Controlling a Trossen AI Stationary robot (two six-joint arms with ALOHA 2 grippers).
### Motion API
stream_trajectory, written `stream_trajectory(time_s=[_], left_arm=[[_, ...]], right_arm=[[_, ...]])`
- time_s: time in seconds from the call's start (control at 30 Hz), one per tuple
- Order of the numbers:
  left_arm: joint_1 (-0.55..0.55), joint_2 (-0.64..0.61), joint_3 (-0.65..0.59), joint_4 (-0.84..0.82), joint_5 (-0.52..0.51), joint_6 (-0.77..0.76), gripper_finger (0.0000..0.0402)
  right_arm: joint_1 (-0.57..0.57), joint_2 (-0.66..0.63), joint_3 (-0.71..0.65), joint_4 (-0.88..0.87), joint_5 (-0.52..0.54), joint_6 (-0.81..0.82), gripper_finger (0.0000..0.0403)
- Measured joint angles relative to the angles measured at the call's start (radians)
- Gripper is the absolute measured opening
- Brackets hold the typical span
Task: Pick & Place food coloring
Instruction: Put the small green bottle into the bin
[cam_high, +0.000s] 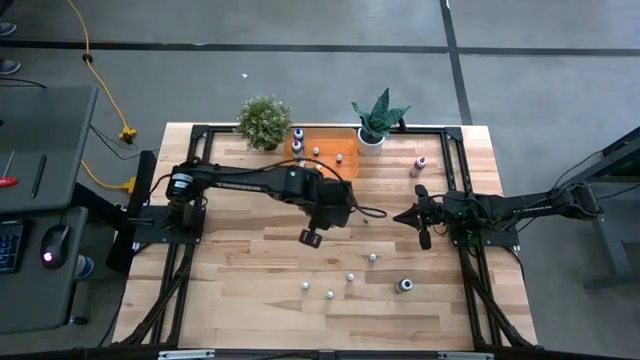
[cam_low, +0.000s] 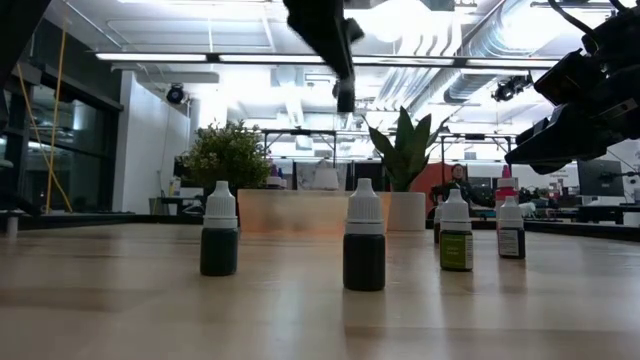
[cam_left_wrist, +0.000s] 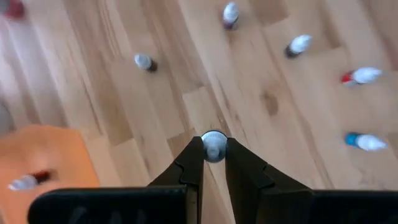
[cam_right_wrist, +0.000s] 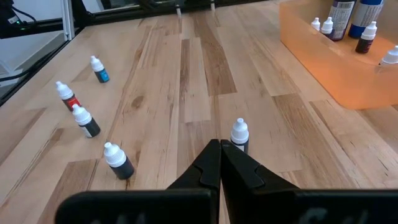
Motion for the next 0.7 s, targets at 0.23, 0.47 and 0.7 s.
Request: stream_trajectory(time_s=[0.23,0.47,0.7], left_arm=[[0.0,-0.089,0.014,-0.064,0.164,0.11,0.0039],[0.026,-0.142,0.012,-0.11,0.197,0.095,0.0039],[0.061,-0.157,0.012,-0.113,0.283,0.061,0.0039]], right_arm=[[0.0,0.002,0.0,0.002,0.0,0.0,0.0],[0.0,0.0,0.0,0.0,0.0,0.0,0.0],[0.0,0.0,0.0,0.0,0.0,0.0,0.0]])
